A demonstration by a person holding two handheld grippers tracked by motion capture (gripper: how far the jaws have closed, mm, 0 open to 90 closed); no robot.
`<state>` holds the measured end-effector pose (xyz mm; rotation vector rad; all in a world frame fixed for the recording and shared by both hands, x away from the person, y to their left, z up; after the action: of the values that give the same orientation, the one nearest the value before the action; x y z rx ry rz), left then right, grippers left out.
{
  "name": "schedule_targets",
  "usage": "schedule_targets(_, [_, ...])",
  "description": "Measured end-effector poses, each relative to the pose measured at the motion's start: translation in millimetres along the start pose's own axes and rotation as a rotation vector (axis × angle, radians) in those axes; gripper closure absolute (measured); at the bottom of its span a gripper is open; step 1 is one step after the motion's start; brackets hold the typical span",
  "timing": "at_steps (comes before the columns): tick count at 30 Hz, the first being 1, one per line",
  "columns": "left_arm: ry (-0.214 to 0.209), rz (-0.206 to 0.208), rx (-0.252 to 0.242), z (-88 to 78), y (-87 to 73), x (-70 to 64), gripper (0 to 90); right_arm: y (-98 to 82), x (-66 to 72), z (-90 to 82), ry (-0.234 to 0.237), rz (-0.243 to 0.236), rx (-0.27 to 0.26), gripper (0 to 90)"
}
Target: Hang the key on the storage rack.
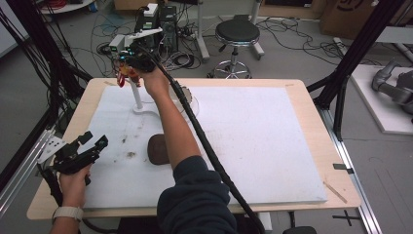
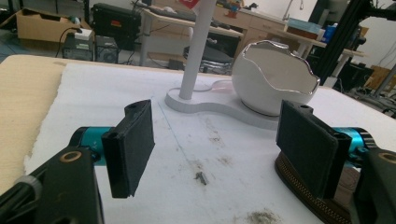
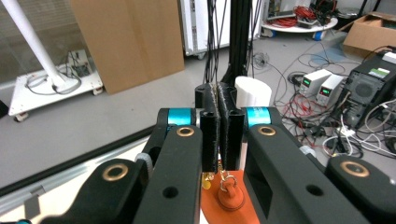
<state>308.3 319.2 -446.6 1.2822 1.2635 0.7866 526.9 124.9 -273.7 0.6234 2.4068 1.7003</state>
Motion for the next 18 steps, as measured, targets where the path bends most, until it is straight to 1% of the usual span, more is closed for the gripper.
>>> schedule_targets(4, [-0.001,-0.001,-0.002,-0.1,0.1,-0.1,27.5,-4.2,0.2,1.6,-0.009,-0.012,0.02,88.7])
schedule_targets(6, [0.0,-0.001,-0.002,-0.2,0.0,-0.1,27.5,-6.4,-0.6,1.4,-0.013,-0.004,0.028,88.7])
schedule_targets(7, [0.0,-0.001,-0.002,-0.2,0.0,-0.2,27.5,-7.3,-1.5,1.3,-0.013,-0.012,0.03,88.7])
schedule_targets(9, [0.0,0.0,-0.002,-0.2,0.0,-0.4,27.5,-8.7,-1.6,1.2,-0.014,-0.009,0.037,88.6])
schedule_targets(10, [-0.001,0.003,0.0,-0.2,0.0,-0.2,27.5,-9.4,-1.7,1.1,-0.016,-0.018,0.041,88.6])
schedule_targets(11, [-0.001,0.003,-0.001,-0.1,0.0,-0.3,27.5,-9.8,-1.4,0.9,-0.017,-0.02,0.044,87.1])
schedule_targets(12, [-0.002,0.004,0.0,0.0,0.0,-0.4,27.5,-10.1,-1.0,0.0,-0.02,-0.021,0.04,79.4])
schedule_targets(13, [-0.002,0.003,0.0,0.0,0.0,-0.5,27.5,-9.9,-1.0,-1.4,-0.022,-0.012,0.028,72.8])
schedule_targets(14, [-0.003,0.004,-0.001,-0.1,0.1,-0.6,27.5,-9.6,-0.6,-3.8,-0.02,0.006,0.018,72.3])
schedule_targets(15, [-0.003,0.004,-0.001,-0.1,0.1,-0.7,27.5,-9.7,-0.3,-7.1,-0.011,0.001,0.004,72.3])
schedule_targets(17, [-0.004,0.005,-0.001,0.1,0.0,-0.6,27.5,-11.6,1.4,-16.4,-0.008,-0.002,-0.02,72.2])
schedule_targets(18, [-0.005,0.006,0.001,0.2,-0.1,-0.7,27.5,-13.8,1.9,-22.2,-0.008,0.005,-0.027,70.6])
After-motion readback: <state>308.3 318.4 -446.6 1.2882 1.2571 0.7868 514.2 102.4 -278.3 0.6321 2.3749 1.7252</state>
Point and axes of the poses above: each handheld gripper's, and its own axes: z roughly forward along the jaws, y roughly out of its top, x roughly to its left, the point moved 3 cm from there along z, roughly forward along the jaws, and after that the axes turned 9 degrees about y, right-handed, at the moved point
